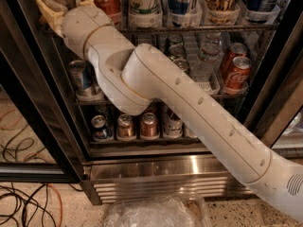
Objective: Pick blue plastic bottle from top shelf of fridge
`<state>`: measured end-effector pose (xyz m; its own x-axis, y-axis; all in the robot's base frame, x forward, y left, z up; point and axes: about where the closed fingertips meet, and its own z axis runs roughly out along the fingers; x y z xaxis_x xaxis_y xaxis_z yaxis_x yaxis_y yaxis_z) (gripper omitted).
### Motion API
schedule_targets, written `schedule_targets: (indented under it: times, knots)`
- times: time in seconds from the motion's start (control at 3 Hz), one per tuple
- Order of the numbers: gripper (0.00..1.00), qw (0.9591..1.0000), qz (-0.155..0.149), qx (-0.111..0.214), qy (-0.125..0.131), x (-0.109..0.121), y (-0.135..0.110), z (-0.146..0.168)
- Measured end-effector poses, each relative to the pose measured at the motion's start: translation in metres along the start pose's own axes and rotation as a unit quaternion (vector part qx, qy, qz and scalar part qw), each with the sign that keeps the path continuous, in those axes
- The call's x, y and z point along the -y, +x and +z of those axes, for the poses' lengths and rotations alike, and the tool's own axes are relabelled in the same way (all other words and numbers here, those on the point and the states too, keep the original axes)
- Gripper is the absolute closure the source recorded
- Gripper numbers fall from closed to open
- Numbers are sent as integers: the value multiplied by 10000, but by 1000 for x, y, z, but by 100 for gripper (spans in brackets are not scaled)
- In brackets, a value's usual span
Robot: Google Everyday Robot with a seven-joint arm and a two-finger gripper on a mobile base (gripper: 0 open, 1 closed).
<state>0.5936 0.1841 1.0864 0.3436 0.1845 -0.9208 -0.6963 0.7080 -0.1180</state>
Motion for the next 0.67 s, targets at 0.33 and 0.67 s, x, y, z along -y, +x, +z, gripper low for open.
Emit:
schedule_targets:
  times: [0.33, 0.67]
  knots:
    - [100, 9999, -93, 40, -83, -5, -4, -2]
    - [100, 9996, -214, 135, -121, -9, -12, -5]
